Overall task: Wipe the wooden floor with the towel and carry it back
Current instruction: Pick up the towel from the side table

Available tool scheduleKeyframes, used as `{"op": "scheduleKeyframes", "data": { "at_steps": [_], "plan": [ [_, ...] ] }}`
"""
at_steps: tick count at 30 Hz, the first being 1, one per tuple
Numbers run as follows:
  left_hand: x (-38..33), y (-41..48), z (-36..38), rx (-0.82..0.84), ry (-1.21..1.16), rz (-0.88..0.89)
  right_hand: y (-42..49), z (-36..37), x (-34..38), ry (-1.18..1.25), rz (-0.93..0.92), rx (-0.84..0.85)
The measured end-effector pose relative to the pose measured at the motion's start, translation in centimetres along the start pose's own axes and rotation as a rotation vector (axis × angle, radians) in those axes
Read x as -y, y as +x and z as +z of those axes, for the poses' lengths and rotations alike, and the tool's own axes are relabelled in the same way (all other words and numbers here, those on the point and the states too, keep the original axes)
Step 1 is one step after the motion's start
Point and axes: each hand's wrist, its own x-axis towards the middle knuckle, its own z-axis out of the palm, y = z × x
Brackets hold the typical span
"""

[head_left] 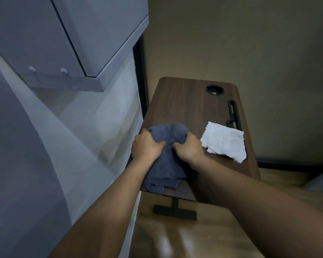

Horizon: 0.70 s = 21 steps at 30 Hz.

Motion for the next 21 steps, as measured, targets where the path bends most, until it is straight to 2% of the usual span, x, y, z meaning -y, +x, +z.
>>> {"op": "scheduleKeyframes", "data": {
  "at_steps": [3,5,8,11,13,15,21],
  "plan": [
    [-2.3,0.0,-2.0,0.044,-0.072,0.095,-1.4,-1.3,0.8,0.122,-0.169,-0.032],
    [-5.2,-0.8,-3.5,0.026,-0.172,0.211,-2.7,-3.4,1.1,0.303,-0.234,-0.126],
    [-11.4,-3.0,-4.2,0.090,-0.420,0.444,-4.6,-8.4,0.0,0.535,-0.285,-0.376],
    [-18.1,-6.5,-1.1,0.325,-0.579,0.641,-7.5,-15.4,-4.5,0.578,-0.299,-0.666],
    [-22.4,-10.1,2.9,0.498,-0.575,0.768,-10.6,-19.9,-9.1,0.557,-0.237,-0.831],
    [-26.0,-15.4,7.3,0.679,-0.525,0.871,-14.6,-23.5,-15.0,0.534,-0.094,-0.986],
    [-32.4,-37.1,17.8,1.195,-0.467,1.067,-31.2,-30.0,-31.2,0.599,0.243,-1.415]
  ]
}}
